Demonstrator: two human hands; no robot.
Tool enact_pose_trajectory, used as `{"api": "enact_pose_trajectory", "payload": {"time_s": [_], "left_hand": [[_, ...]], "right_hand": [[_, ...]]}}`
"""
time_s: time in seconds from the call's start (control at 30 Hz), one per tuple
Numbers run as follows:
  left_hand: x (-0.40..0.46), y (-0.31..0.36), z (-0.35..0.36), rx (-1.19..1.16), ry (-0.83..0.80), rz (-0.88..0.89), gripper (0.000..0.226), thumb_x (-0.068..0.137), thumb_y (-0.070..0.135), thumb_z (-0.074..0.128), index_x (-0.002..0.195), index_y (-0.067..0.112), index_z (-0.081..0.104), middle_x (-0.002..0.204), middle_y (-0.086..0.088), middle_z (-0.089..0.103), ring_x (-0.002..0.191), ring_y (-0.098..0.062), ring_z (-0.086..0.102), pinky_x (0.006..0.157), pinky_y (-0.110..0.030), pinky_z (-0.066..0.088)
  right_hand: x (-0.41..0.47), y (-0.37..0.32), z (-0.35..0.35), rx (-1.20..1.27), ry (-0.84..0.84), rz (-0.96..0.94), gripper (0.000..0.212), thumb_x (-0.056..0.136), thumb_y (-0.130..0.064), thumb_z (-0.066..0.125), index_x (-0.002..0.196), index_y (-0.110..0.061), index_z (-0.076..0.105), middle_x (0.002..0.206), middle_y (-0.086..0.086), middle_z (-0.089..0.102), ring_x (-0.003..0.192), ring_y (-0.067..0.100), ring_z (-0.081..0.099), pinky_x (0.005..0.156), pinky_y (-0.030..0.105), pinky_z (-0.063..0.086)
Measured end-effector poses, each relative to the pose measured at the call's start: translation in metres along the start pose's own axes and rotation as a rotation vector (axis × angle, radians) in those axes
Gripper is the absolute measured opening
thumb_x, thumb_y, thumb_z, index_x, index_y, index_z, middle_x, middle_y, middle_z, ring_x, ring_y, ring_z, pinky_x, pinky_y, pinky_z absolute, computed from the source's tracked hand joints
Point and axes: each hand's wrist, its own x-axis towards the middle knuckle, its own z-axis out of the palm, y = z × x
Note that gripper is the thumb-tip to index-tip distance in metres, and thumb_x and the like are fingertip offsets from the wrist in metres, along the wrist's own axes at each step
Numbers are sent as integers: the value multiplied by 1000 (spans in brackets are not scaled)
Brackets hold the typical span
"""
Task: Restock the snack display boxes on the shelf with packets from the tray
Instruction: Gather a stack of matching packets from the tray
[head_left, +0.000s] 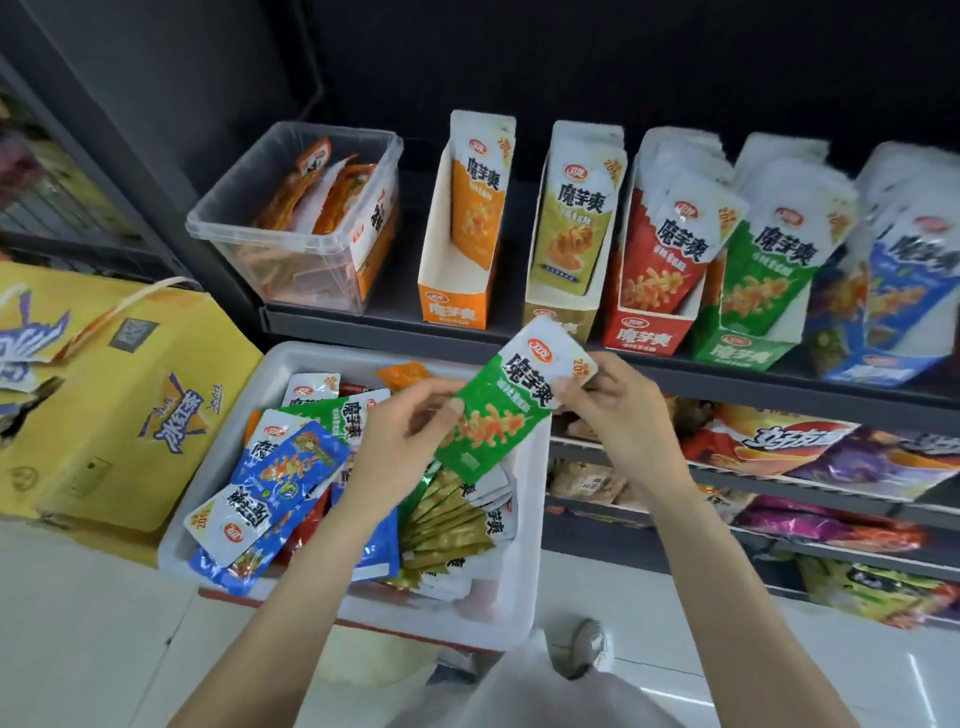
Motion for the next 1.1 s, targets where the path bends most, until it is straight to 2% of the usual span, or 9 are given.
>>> {"api": "enact_pose_trajectory", "payload": {"time_s": [0.17,0.33,0.4,0.47,0.57,0.7,0.83,0.9,1.1], "left_hand": [[28,31,39,144,-130,202,30,84,6,67,91,35,64,86,23,69,82,0,66,78,-18,52],[64,76,90,304,-131,546,15,83,11,69,97,14,69,94,12,62,88,-9,63,79,-31,54],[82,95,113,330,-118,634,12,84,14,69,96,15,69,94,14,59,85,-6,58,79,-27,50],[96,113,135,296,-131,658,15,85,14,67,100,16,69,90,16,58,78,1,56,75,-17,47],[112,136,160,104,-209,591,25,89,11,63,114,14,64,100,8,65,90,0,61,81,-12,48],[126,145,178,138,-196,565,35,91,11,60,127,9,56,117,-1,64,105,-6,59,94,-17,47],[133,135,192,311,-222,483,54,91,15,60,141,9,40,133,-5,54,118,-12,54,102,-33,45],[133,130,198,390,-284,442,63,91,19,60,146,10,31,142,-6,46,127,-16,47,106,-39,41],[124,135,215,585,-313,467,67,96,25,53,150,10,18,151,-8,33,135,-19,36,107,-28,31]], "right_hand": [[-8,-16,-47,15,161,-164,12,90,-17,64,99,-25,64,90,-16,70,82,2,68,60,20,56],[-9,-27,-101,-46,395,-293,9,93,-22,59,89,-29,55,83,-14,69,84,6,69,69,20,55],[-9,-34,-122,-184,556,-399,9,95,-23,58,88,-19,53,76,-13,65,77,12,69,61,23,54],[-5,-39,-140,-340,700,-515,17,96,-25,57,91,-10,54,70,-1,64,67,21,67,56,38,54],[13,-40,-160,-506,825,-629,25,97,-24,55,92,0,57,66,5,62,55,22,60,50,39,50],[49,-31,-173,-644,776,-579,23,96,-23,56,91,-1,56,58,8,57,48,24,53,45,32,37],[80,-17,-177,-762,712,-476,18,93,-19,60,97,-1,60,88,12,62,63,27,59,53,28,33],[88,-13,-178,-832,706,-396,19,92,-22,59,93,-2,59,87,12,60,70,29,58,56,28,32],[91,-6,-179,-783,751,-211,26,88,-31,64,100,-12,51,87,2,60,76,20,56,59,29,33]]}}
